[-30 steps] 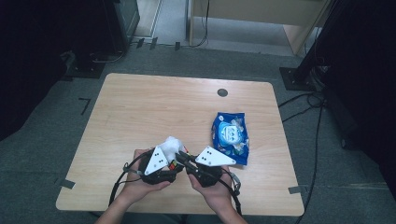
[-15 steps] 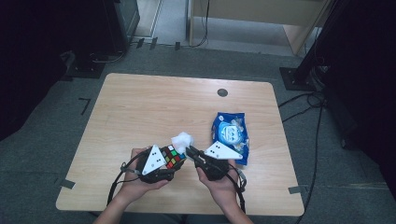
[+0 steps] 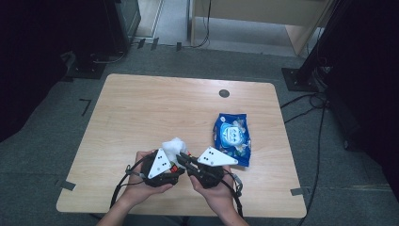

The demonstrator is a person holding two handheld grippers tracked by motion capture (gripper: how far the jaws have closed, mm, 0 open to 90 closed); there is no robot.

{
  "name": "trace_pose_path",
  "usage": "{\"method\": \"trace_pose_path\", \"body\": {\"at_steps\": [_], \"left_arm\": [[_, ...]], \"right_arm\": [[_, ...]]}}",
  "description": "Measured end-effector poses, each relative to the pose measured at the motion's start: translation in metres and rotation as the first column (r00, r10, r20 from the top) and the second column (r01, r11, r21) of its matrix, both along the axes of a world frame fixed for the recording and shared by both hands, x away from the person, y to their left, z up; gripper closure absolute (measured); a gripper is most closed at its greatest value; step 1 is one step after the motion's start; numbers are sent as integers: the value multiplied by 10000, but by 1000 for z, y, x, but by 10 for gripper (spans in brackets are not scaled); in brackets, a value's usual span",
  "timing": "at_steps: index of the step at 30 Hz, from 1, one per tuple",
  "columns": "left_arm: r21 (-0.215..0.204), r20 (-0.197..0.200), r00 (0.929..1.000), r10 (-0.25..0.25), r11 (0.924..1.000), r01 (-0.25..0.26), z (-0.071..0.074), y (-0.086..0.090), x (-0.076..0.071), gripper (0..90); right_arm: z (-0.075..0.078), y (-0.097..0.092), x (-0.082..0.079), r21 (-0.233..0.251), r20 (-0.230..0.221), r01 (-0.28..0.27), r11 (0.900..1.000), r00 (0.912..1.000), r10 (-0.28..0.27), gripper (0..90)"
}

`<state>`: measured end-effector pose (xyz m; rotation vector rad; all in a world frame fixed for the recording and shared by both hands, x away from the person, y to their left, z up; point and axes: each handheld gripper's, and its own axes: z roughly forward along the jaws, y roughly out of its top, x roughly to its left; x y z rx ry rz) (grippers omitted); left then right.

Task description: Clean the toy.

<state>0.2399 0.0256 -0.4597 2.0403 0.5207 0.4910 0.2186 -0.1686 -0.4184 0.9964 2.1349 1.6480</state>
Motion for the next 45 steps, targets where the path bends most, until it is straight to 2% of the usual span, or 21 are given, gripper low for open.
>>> {"method": "trace_pose_path", "body": {"at_steps": [5,9,10,13,17,18,19,21,22,23,24,30,34,37,40,45], "left_arm": [[-221,-27,9999,115,9997,-116,2,4,2,340],[-331,-106,9995,301,9990,-304,4,11,6,340],[-384,-119,9993,357,9986,-361,4,12,7,340],[-448,-172,9988,466,9979,-473,5,17,10,340],[-512,-214,9982,565,9970,-576,5,21,12,340],[-531,-259,9978,610,9966,-623,5,21,13,340],[-531,-259,9978,610,9966,-623,5,21,13,340],[-598,-317,9977,594,9963,-612,4,21,14,340],[-606,-340,9978,565,9964,-585,4,21,14,340],[-618,-371,9977,564,9964,-586,3,21,15,340],[-695,-442,9974,575,9958,-605,1,21,16,340],[-956,-790,9941,738,9921,-812,-3,27,26,340],[-880,-794,9931,864,9917,-933,-4,31,28,340],[-840,-737,9931,916,9917,-977,-5,31,27,340],[-740,-842,9921,928,9923,-991,-10,30,23,340],[-716,-895,9920,888,9929,-954,-12,27,24,340]], "right_arm": [[-6,-11,9,143,-289,380,9992,9989,-376,863],[-13,-22,17,-146,-386,915,9957,9950,-920,865],[-18,-27,22,-410,-418,1251,9913,9910,-1268,865],[-24,-31,26,-593,-540,1469,9874,9872,-1501,865],[-38,-36,33,-1115,-685,1702,9791,9816,-1784,865],[-44,-37,36,-1424,-788,1723,9747,9796,-1847,825],[-44,-37,36,-1424,-788,1723,9747,9796,-1847,825],[-47,-37,38,-1711,-788,1906,9666,9753,-2063,707],[-47,-39,39,-1631,-857,2035,9654,9719,-2193,622],[-47,-39,39,-1631,-857,2035,9654,9719,-2193,622],[-44,-41,39,-1310,-993,2061,9697,9705,-2197,562],[-36,-49,42,-1010,-1185,2119,9721,9675,-2232,459],[-34,-56,45,-648,-1393,2333,9703,9607,-2403,437],[-34,-55,46,-652,-1445,2361,9695,9591,-2433,424],[-35,-49,46,-752,-1704,2390,9681,9535,-2487,395],[-34,-43,45,-788,-1656,2279,9705,9570,-2382,356]]}}
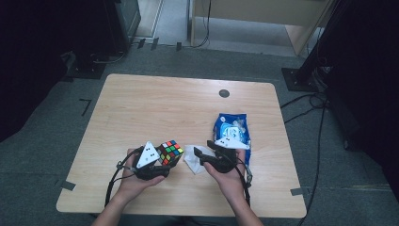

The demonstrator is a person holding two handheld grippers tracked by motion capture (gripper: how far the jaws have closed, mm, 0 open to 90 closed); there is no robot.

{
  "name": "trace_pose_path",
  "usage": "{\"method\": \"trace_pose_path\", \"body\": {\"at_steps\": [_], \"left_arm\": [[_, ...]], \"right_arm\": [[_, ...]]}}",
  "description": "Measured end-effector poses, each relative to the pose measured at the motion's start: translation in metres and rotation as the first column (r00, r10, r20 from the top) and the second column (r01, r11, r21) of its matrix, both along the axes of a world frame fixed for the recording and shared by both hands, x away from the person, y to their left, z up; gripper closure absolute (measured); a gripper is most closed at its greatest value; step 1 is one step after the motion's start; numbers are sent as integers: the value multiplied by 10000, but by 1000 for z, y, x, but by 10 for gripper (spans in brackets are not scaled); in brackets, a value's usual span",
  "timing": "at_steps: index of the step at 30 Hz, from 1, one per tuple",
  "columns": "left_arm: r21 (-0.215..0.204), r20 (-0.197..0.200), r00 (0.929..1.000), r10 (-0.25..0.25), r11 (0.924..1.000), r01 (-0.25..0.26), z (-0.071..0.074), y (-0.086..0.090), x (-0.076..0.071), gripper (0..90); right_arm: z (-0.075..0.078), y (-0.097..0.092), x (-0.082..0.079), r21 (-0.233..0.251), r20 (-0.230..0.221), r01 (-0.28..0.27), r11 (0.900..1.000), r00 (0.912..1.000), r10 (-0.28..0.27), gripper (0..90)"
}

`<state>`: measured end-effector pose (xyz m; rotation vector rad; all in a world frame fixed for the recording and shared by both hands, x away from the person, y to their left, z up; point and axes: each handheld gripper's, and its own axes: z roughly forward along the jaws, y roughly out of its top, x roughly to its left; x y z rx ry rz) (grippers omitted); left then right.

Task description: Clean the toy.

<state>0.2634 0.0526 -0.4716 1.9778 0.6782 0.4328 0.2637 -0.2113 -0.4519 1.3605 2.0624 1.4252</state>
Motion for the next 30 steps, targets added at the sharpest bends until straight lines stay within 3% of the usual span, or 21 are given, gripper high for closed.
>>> {"method": "trace_pose_path", "body": {"at_steps": [6,10,13,17,21,22,23,26,30], "left_arm": [[22,-87,10000,-19,10000,19,-3,-8,2,340],[61,81,9999,-103,9999,102,2,-14,-2,340],[-219,128,9999,-59,9997,62,10,-12,-6,340],[-181,356,9985,409,9990,-403,20,-5,-8,340],[-307,610,9968,521,9983,-503,28,-3,-13,340],[-307,610,9968,521,9983,-503,28,-3,-13,340],[-274,808,9960,390,9989,-369,30,-7,-16,340],[-257,830,9962,254,9994,-233,29,-12,-17,340],[-86,732,9973,-22,10000,28,24,-24,-19,339]], "right_arm": [[1,-4,-1,15,-65,37,10000,10000,-37,337],[5,-4,-2,19,-77,125,9999,9999,-125,295],[12,-2,-7,98,90,142,9999,9999,-143,278],[19,-4,-13,637,29,222,9977,9997,-224,264],[32,-5,-21,1362,-107,167,9905,9998,-153,248],[32,-5,-21,1362,-107,167,9905,9998,-153,248],[39,-5,-25,1871,8,43,9823,10000,-45,226],[44,-3,-27,2080,109,-98,9781,9999,77,208],[43,3,-25,2469,-89,-410,9682,9990,446,182]]}}
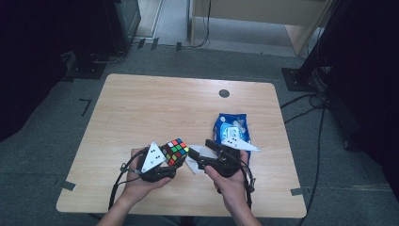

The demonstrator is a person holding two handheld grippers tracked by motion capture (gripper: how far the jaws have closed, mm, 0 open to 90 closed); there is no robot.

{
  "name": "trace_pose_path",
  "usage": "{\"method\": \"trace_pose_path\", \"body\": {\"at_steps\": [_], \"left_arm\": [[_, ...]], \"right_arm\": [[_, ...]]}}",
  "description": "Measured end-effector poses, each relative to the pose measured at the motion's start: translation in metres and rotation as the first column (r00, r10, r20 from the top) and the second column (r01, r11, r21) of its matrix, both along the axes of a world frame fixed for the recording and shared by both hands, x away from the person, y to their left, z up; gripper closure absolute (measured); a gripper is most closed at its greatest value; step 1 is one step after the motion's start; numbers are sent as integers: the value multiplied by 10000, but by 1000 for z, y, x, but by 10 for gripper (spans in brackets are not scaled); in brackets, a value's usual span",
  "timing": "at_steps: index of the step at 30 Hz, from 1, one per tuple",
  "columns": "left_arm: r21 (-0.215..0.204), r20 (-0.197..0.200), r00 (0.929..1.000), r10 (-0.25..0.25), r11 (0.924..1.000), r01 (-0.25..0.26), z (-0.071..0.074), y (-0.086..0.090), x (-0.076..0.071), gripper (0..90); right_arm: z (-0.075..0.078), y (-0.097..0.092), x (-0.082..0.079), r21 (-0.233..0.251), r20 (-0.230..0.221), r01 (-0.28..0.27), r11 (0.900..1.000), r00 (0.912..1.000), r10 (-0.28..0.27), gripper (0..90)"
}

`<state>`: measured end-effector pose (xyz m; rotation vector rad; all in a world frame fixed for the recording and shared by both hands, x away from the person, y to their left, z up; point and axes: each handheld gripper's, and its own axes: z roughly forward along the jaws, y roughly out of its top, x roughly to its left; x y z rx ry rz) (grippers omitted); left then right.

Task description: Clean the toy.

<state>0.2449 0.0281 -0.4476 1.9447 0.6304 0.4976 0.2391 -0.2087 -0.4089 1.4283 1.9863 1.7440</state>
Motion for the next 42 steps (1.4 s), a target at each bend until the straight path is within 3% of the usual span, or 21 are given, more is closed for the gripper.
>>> {"method": "trace_pose_path", "body": {"at_steps": [3,7,10,11,12,14,18,26,31,35,37,39,40,41,42], "left_arm": [[126,28,9997,-262,9996,261,0,-9,-4,339],[228,97,9989,-469,9987,466,1,-18,-11,339],[209,8,9989,-476,9986,476,1,-21,-12,339],[216,8,9985,-542,9983,542,0,-23,-13,339],[216,8,9985,-542,9983,542,0,-23,-13,339],[219,47,9983,-582,9981,580,1,-24,-15,339],[300,125,9982,-580,9979,576,1,-27,-16,339],[519,223,9980,-589,9970,577,3,-28,-17,336],[548,150,9979,-628,9966,619,2,-28,-14,334],[627,130,9984,-552,9966,542,1,-26,-12,340],[466,-50,9992,-409,9981,411,2,-21,-7,341],[182,-291,9995,-94,9998,99,5,-8,2,341],[182,-291,9995,-94,9998,99,5,-8,2,341],[-5,-441,9990,19,10000,-20,7,-1,7,340],[-142,-615,9980,140,9998,-149,9,6,11,340]], "right_arm": [[-3,7,-1,-52,-132,-217,9998,9997,216,167],[-2,21,-6,-323,11,-561,9979,9984,562,162],[-4,28,-9,-775,116,-396,9962,9991,406,171],[-7,29,-9,-968,-69,-343,9947,9994,338,231],[-7,29,-9,-968,-69,-343,9947,9994,338,231],[-10,30,-9,-996,-214,-317,9945,9993,297,318],[-12,28,-10,-625,-310,-64,9980,9995,45,340],[-9,35,-19,-1525,438,215,9881,9989,-150,343],[-11,37,-17,-1741,348,68,9847,9994,-8,342],[-16,36,-12,-1497,213,-77,9887,9997,110,335],[-15,33,-11,-1283,311,-69,9917,9995,110,277],[-9,22,-9,-622,539,153,9979,9985,-120,230],[-9,22,-9,-622,539,153,9979,9985,-120,230],[-6,11,-8,-155,603,555,9983,9967,-545,237],[-6,11,-8,-155,603,555,9983,9967,-545,237]]}}
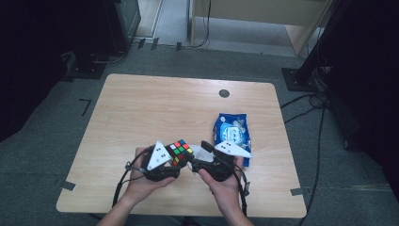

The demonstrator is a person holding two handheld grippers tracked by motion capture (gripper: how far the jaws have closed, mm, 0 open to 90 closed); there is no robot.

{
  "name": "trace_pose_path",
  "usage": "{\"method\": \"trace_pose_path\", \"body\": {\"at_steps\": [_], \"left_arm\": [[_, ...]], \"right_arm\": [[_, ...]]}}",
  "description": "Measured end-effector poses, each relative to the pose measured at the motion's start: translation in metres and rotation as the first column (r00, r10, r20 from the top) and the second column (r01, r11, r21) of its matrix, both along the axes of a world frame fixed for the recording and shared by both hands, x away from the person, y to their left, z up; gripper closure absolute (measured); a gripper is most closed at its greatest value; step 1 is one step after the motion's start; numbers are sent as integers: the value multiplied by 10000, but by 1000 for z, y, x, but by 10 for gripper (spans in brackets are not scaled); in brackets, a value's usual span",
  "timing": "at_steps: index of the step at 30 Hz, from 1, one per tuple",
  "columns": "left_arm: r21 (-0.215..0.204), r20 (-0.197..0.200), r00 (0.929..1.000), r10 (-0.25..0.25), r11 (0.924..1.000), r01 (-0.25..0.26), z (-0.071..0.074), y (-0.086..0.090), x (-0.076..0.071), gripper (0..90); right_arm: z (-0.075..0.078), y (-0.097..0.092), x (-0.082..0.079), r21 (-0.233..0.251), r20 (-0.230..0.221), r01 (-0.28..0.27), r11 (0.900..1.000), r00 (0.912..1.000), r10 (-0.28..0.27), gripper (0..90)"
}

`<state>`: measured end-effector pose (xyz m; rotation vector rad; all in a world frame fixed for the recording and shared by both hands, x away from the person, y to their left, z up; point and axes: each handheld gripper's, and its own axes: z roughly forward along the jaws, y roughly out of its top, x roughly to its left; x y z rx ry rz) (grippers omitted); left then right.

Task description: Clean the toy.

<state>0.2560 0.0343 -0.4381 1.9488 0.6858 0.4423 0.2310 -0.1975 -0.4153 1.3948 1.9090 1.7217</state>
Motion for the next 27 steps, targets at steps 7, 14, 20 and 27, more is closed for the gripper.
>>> {"method": "trace_pose_path", "body": {"at_steps": [7,14,20,27], "left_arm": [[-1079,-710,9899,1224,9857,-1296,10,40,20,340],[-1628,-1185,9908,654,9830,-843,11,24,13,340],[-1485,-1175,9921,442,9870,-615,10,10,6,340],[-1244,-1060,9940,259,9915,-390,8,2,3,340]], "right_arm": [[-33,6,6,-110,-211,-339,9994,9992,337,266],[-46,42,0,-613,53,-1268,9900,9918,1273,211],[-48,48,-3,-696,359,-1122,9912,9927,1149,205],[-49,49,-7,-748,953,-943,9927,9903,1012,335]]}}
